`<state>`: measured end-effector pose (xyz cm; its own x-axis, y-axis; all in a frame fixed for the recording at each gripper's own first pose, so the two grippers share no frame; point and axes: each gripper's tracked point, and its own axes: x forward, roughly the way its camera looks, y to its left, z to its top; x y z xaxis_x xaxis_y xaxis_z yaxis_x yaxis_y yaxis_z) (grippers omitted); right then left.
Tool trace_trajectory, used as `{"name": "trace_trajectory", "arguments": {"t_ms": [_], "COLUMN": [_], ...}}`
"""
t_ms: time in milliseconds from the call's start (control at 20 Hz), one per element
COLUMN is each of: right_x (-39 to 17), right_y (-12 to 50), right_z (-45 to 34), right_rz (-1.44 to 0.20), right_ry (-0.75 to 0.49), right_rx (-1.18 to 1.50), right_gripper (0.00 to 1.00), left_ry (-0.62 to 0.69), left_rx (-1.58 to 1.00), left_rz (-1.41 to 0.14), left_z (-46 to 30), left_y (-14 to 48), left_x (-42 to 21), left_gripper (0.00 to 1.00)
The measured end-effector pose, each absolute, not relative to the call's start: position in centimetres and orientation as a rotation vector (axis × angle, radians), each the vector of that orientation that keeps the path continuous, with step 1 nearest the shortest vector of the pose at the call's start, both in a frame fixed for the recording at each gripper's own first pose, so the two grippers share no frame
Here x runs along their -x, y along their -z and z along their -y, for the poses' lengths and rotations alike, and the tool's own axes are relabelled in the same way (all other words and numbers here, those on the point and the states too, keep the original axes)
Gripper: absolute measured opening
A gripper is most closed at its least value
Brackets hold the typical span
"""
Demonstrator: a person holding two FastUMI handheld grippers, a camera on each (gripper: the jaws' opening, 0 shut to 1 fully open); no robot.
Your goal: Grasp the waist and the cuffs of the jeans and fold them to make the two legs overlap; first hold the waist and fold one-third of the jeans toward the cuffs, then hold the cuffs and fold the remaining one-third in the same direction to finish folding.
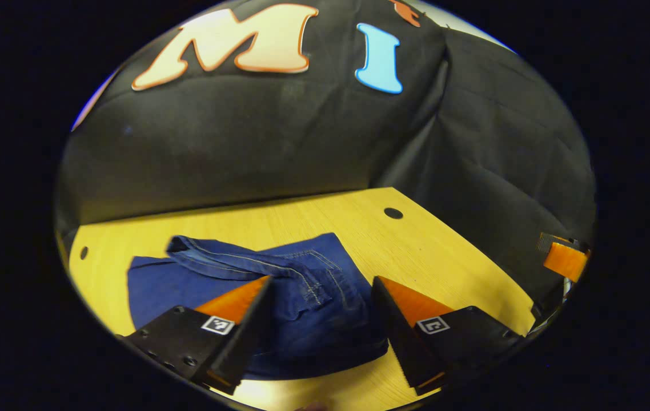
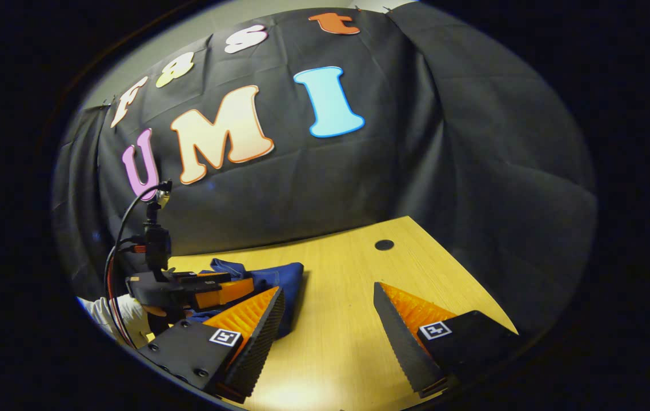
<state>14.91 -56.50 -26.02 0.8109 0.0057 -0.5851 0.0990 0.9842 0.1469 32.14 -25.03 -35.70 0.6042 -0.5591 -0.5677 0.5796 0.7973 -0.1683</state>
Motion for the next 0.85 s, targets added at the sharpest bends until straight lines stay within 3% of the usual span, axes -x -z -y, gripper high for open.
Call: {"name": "trace_trajectory", "arguments": {"t_ms": [50, 450, 700, 850], "right_x": [-15.4, -16.3, -12.8, -11.2], "right_y": [25.3, 13.5, 8.2, 6.5], "right_z": [55.3, 44.2, 38.5, 36.4], "right_rz": [-0.602, -0.274, -0.171, -0.166], "right_ry": [0.028, -0.053, -0.072, -0.084], "right_rx": [-0.177, -0.1, -0.085, -0.052], "right_gripper": [0.97, 0.97, 1.0, 0.93], "left_ry": [0.646, 0.388, 0.324, 0.289], "left_rx": [-0.043, -0.086, -0.064, -0.017], "left_rz": [-0.594, -0.258, -0.219, -0.223], "left_z": [24.0, 9.5, 2.3, -0.3], "left_y": [33.6, 19.0, 15.4, 14.3], "left_x": [-31.5, -26.7, -22.9, -21.2], "left_gripper": [0.94, 0.95, 0.94, 0.94]}}
